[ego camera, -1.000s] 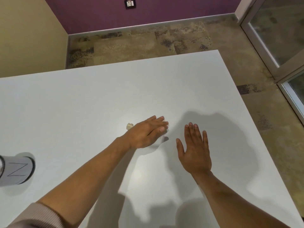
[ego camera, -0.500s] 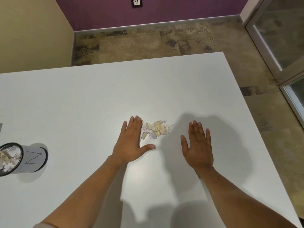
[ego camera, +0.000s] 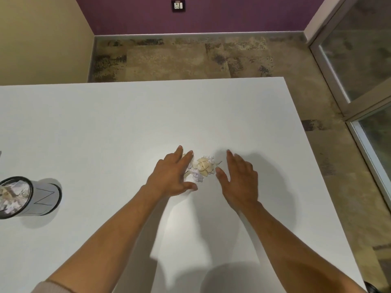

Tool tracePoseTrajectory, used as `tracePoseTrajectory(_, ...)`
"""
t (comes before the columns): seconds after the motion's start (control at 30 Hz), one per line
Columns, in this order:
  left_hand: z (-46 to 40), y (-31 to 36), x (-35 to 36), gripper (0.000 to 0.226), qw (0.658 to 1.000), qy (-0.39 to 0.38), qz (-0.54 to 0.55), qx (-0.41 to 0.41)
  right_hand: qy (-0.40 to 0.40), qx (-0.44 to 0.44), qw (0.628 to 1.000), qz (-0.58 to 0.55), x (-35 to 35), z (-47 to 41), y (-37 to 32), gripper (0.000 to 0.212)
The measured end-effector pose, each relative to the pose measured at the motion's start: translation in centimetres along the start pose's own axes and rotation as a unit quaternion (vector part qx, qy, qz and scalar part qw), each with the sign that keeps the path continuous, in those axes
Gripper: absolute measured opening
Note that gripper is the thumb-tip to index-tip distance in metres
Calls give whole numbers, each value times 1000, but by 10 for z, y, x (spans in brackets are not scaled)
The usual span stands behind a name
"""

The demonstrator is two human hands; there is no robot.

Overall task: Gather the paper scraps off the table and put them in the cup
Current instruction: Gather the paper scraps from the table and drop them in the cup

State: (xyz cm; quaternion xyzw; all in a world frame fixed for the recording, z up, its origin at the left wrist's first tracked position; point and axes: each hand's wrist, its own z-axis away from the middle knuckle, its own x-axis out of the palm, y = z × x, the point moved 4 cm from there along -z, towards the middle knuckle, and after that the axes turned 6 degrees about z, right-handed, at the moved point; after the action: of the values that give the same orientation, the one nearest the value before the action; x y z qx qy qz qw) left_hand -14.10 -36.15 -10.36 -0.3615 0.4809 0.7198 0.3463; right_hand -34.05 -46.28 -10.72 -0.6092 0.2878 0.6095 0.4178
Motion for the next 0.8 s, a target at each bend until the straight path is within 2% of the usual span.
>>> tracePoseTrajectory(0.17,-4,24,5,97,998,0,29,-49,-139,-98,985,-27,1,-29,-41,75)
tracePoseTrajectory(0.3,-3,32,7,69,998,-1,30,-60,-197,-112,973,-29,4,-33,-53,66)
tracePoseTrajectory(0.43,5,30,6,25,998,42,43,-37,-148,-124,981,5,2,-22,-55,49)
tracePoseTrajectory(0.53,10,30,6,25,996,58,56,-28,-107,-111,986,-64,3,-7,-57,32)
tracePoseTrajectory(0.63,14,33,5,26,993,74,81,-33,-70,-134,988,-4,3,2,-62,22)
tracePoseTrajectory(0.8,18,31,6,21,986,88,124,-73,-54,-138,989,-13,-6,9,-62,14)
